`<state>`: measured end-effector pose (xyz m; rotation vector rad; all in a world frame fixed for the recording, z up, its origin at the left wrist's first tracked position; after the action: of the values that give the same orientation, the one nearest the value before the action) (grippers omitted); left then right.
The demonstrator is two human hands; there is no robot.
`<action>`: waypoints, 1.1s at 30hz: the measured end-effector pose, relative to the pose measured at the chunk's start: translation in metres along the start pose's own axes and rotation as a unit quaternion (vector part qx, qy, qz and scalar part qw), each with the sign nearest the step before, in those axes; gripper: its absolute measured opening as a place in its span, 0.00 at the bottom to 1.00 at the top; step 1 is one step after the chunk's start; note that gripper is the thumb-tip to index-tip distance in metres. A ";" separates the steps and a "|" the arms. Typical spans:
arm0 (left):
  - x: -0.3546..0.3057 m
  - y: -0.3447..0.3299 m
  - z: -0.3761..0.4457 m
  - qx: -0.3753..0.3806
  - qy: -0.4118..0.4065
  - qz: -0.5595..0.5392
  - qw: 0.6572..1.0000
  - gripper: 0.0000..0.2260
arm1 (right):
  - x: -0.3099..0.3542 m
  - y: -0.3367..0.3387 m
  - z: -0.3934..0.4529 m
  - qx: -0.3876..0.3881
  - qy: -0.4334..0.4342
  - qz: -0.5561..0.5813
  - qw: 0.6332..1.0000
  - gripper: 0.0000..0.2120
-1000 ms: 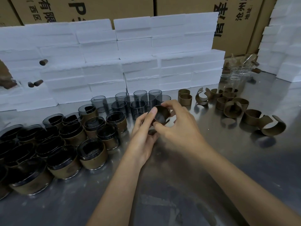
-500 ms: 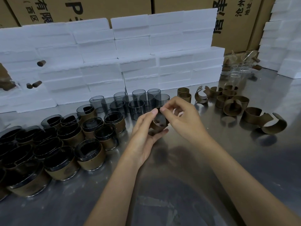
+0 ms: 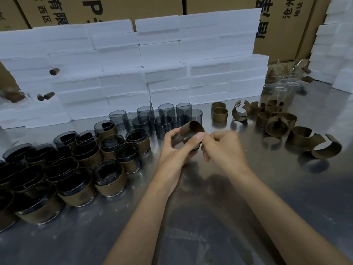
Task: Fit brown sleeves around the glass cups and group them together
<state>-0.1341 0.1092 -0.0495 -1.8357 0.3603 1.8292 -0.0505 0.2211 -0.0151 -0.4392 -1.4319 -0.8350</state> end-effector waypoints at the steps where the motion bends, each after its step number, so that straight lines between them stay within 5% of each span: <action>1: 0.000 0.000 0.000 -0.005 0.001 0.000 1.000 0.39 | -0.002 -0.001 -0.001 0.024 -0.035 0.033 0.999 0.21; 6: 0.002 0.003 0.002 -0.018 0.015 -0.030 0.999 0.32 | -0.001 0.000 -0.007 0.129 -0.134 0.096 0.978 0.18; 11: 0.002 0.000 0.000 0.027 0.022 -0.029 0.999 0.34 | 0.014 0.032 0.010 -0.043 0.020 0.136 0.990 0.25; 13: 0.000 -0.004 -0.002 0.062 0.022 -0.018 0.998 0.33 | 0.016 0.023 0.010 0.010 0.045 0.119 0.992 0.22; 16: 0.001 -0.010 -0.004 0.109 0.022 0.011 0.994 0.29 | 0.002 -0.001 0.005 0.124 -0.013 0.079 0.989 0.24; 19: 0.002 -0.009 -0.004 0.115 0.024 0.013 0.993 0.25 | -0.012 -0.009 0.006 0.156 -0.070 0.097 0.980 0.28; 28: 0.002 -0.004 -0.003 0.118 0.041 -0.036 0.991 0.26 | -0.017 -0.012 0.009 0.110 -0.083 0.090 0.986 0.38; 33: 0.002 -0.007 -0.005 0.129 0.046 -0.027 0.990 0.17 | -0.022 -0.013 0.013 0.053 -0.094 0.140 0.984 0.27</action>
<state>-0.1260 0.1123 -0.0508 -1.7363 0.5482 1.5824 -0.0678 0.2270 -0.0378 -0.6344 -1.5356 -0.5000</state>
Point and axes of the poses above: each hand's wrist, its own z-axis towards the middle knuckle, its own y-axis out of the back of the hand, x = y × z, the point moved 6 cm from there along z, towards the middle knuckle, and after that the axes turned 8 degrees about z, right-handed, at the moved point
